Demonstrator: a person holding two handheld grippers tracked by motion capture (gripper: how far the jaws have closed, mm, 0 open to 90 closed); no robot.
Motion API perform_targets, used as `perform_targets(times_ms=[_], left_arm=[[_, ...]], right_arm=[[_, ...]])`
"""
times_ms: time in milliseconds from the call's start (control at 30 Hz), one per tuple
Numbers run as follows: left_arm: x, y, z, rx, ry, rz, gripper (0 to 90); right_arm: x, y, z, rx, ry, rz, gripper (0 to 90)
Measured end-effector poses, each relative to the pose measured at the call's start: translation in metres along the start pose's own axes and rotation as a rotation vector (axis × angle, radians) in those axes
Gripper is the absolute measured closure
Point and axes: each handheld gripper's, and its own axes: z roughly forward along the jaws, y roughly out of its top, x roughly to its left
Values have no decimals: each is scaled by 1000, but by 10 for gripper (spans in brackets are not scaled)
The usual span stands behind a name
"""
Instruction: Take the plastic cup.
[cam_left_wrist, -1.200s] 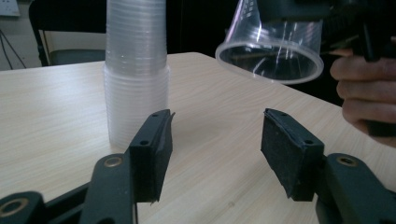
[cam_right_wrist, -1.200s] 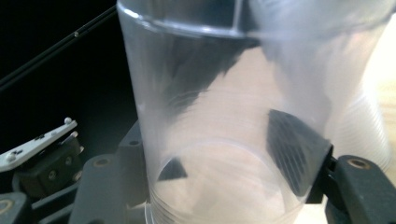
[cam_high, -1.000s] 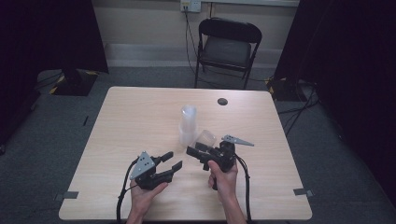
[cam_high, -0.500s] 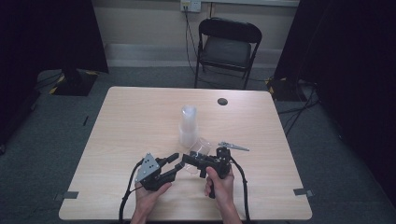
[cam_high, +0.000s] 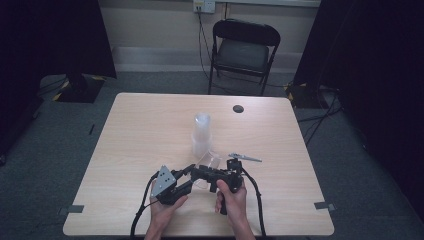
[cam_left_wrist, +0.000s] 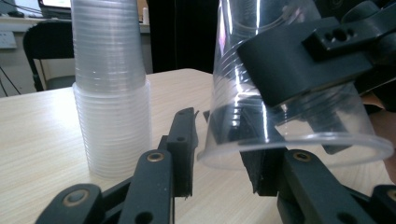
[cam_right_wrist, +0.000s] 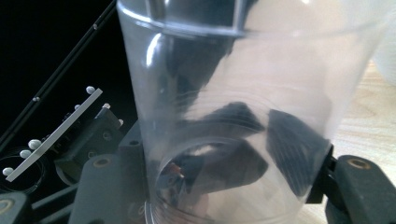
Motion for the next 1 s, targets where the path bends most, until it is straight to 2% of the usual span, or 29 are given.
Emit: perform_targets(times_ms=[300,400,467,533,600,733,867,1000], left_arm=[[-3,0,0,-29,38,10,676],[-3,-1,-3,-39,61,-6,745],[-3,-2,-3,-30,55,-2,759],[-3,-3,-3,-32,44,-11,774],[-2,-4,-4,-38,43,-23,787],[-2,-4,-5,-32,22,-22,831],[-2,-5,-5,-33,8,-34,840],[-2,-5,-6,-28,5,-26,839]], right_arm=[[2,0,6,40,0,15,375],[1,1,7,51,9,24,366],[1,1,7,54,12,13,345],[2,0,7,61,2,-17,318],[2,0,7,58,0,-24,292],[1,-1,7,46,-36,-40,201],[-1,0,7,36,-48,-44,139],[-3,-2,6,29,-49,-45,125]])
